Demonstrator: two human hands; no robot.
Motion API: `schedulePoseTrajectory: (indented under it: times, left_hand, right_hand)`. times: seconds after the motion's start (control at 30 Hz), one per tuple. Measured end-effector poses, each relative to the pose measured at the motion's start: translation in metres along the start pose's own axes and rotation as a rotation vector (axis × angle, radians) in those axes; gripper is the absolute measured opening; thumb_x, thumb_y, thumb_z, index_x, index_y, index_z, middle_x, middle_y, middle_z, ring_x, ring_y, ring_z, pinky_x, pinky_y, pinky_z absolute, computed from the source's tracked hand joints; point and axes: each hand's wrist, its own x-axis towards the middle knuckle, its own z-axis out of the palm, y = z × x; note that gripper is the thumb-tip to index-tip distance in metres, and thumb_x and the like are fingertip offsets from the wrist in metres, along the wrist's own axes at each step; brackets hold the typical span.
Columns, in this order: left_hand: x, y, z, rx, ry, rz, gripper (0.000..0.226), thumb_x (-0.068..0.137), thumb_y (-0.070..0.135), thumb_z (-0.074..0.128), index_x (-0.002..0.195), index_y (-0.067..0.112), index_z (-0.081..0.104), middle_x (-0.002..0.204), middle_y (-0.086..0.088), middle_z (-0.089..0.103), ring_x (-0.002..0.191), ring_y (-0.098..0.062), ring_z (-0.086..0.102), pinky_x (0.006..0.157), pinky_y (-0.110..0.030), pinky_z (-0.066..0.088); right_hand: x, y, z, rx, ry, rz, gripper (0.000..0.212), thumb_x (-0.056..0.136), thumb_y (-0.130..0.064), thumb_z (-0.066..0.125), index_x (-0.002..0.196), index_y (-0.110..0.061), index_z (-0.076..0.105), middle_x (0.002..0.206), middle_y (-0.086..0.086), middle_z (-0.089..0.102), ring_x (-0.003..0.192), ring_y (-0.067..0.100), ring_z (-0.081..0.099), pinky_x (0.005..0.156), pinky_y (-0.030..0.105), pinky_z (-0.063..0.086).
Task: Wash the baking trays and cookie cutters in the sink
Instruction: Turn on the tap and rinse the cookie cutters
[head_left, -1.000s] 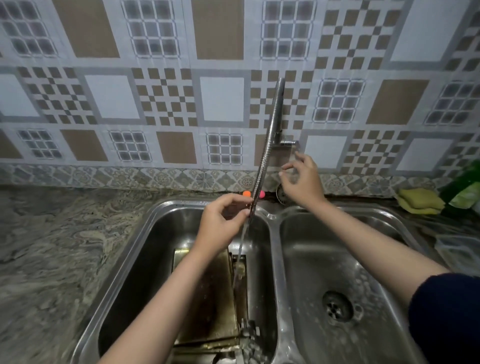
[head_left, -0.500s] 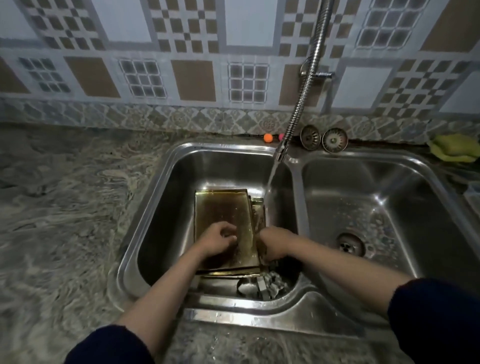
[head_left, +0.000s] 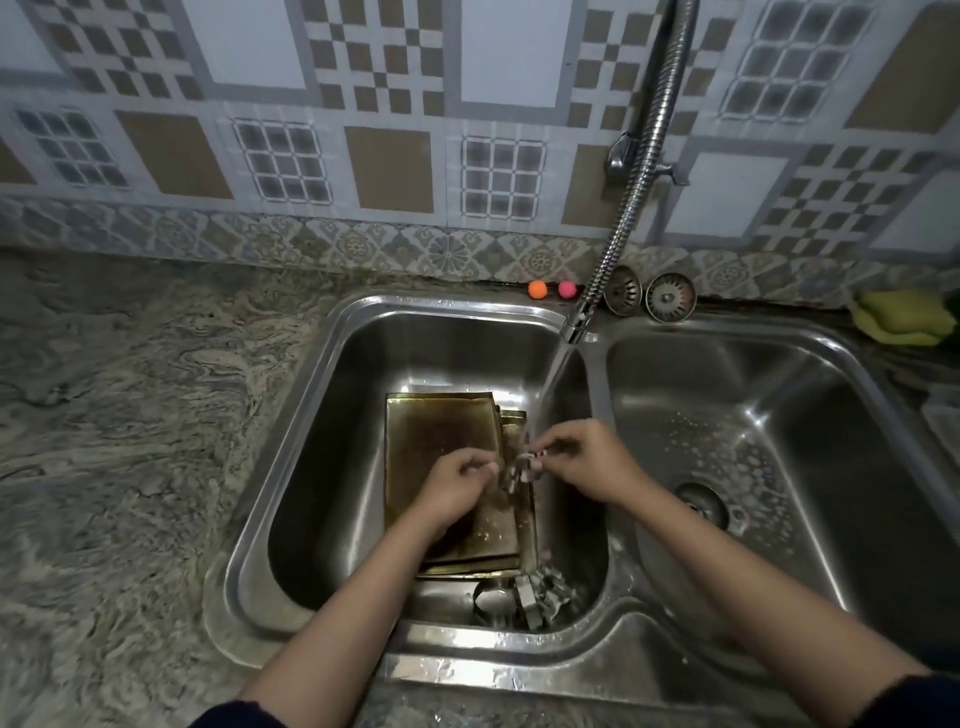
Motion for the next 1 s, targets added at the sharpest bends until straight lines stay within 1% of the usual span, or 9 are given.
schedulePoseTrajectory:
  times: [0.07, 0.17, 0.27, 0.33, 0.5, 0.67, 0.83, 0.9, 1.0]
  left_hand:
    - [0.001, 0.01, 0.008, -0.115, 0.043, 0.018, 0.02, 0.092, 0.022, 0.058, 0.11, 0.021, 0.067, 0.104, -0.004, 0.068, 0.096, -0.018, 0.065, 0.087, -0.037, 0.055]
    - [0.002, 0.028, 0.017, -0.234, 0.099, 0.06, 0.018, 0.092, 0.017, 0.058, 0.106, 0.021, 0.069, 0.099, -0.004, 0.071, 0.094, -0.021, 0.067, 0.076, -0.03, 0.054]
    - [0.004, 0.045, 0.026, -0.321, 0.141, 0.083, 0.018, 0.092, 0.012, 0.059, 0.107, 0.013, 0.069, 0.095, -0.005, 0.07, 0.086, -0.018, 0.066, 0.064, -0.018, 0.052]
    - [0.006, 0.054, 0.035, -0.38, 0.145, 0.063, 0.016, 0.091, 0.009, 0.059, 0.103, 0.01, 0.069, 0.093, -0.009, 0.07, 0.079, -0.017, 0.065, 0.059, -0.017, 0.051]
    - [0.01, 0.067, 0.054, -0.438, 0.148, 0.029, 0.015, 0.089, 0.006, 0.061, 0.102, 0.007, 0.069, 0.09, -0.01, 0.069, 0.07, -0.013, 0.063, 0.058, -0.018, 0.05]
    - [0.007, 0.066, 0.052, -0.495, 0.163, 0.007, 0.013, 0.089, 0.006, 0.061, 0.098, 0.009, 0.07, 0.096, -0.01, 0.071, 0.082, -0.019, 0.068, 0.065, -0.021, 0.055]
    - [0.002, 0.057, 0.029, -0.556, 0.216, -0.022, 0.012, 0.089, 0.008, 0.061, 0.097, 0.012, 0.069, 0.094, -0.009, 0.073, 0.075, -0.015, 0.071, 0.056, -0.02, 0.052]
    - [-0.001, 0.052, 0.019, -0.579, 0.248, -0.031, 0.012, 0.089, 0.008, 0.061, 0.097, 0.013, 0.069, 0.094, -0.009, 0.073, 0.071, -0.012, 0.07, 0.059, -0.021, 0.054]
    - [-0.004, 0.047, 0.009, -0.611, 0.3, -0.036, 0.014, 0.089, 0.006, 0.061, 0.098, 0.013, 0.069, 0.092, -0.008, 0.072, 0.078, -0.015, 0.071, 0.07, -0.023, 0.057]
  right_hand:
    - [-0.001, 0.0, -0.001, 0.194, 0.115, 0.007, 0.019, 0.074, -0.005, 0.078, 0.088, -0.018, 0.074, 0.082, -0.011, 0.071, 0.075, 0.001, 0.069, 0.071, 0.013, 0.052]
    - [-0.001, 0.005, -0.003, 0.376, 0.215, 0.01, 0.02, 0.074, -0.001, 0.077, 0.091, -0.012, 0.074, 0.09, 0.001, 0.074, 0.081, 0.011, 0.071, 0.078, 0.02, 0.055]
    - [-0.002, 0.011, -0.008, 0.494, 0.292, 0.008, 0.023, 0.074, 0.003, 0.076, 0.088, -0.015, 0.073, 0.084, -0.005, 0.075, 0.079, 0.012, 0.072, 0.078, 0.021, 0.055]
    - [-0.003, 0.014, -0.013, 0.555, 0.323, 0.006, 0.025, 0.074, 0.007, 0.074, 0.09, -0.012, 0.072, 0.08, -0.01, 0.074, 0.078, 0.007, 0.071, 0.075, 0.017, 0.054]
    - [-0.007, 0.028, -0.027, 0.659, 0.361, 0.008, 0.028, 0.073, 0.012, 0.071, 0.09, -0.011, 0.071, 0.085, -0.009, 0.075, 0.085, 0.007, 0.071, 0.077, 0.016, 0.053]
    - [-0.007, 0.033, -0.025, 0.679, 0.351, -0.001, 0.026, 0.072, 0.01, 0.073, 0.094, -0.004, 0.071, 0.091, -0.003, 0.074, 0.088, 0.008, 0.071, 0.077, 0.016, 0.053]
    - [0.003, 0.019, -0.007, 0.672, 0.293, -0.016, 0.027, 0.073, 0.01, 0.072, 0.097, -0.002, 0.069, 0.094, 0.003, 0.072, 0.083, 0.007, 0.07, 0.078, 0.017, 0.054]
    - [0.009, 0.015, 0.0, 0.651, 0.261, -0.024, 0.027, 0.073, 0.008, 0.073, 0.096, -0.004, 0.07, 0.093, 0.003, 0.072, 0.082, 0.006, 0.07, 0.076, 0.017, 0.054]
    - [0.015, 0.012, 0.01, 0.63, 0.235, -0.023, 0.026, 0.072, 0.002, 0.077, 0.095, -0.01, 0.072, 0.094, 0.004, 0.073, 0.085, 0.012, 0.07, 0.076, 0.019, 0.054]
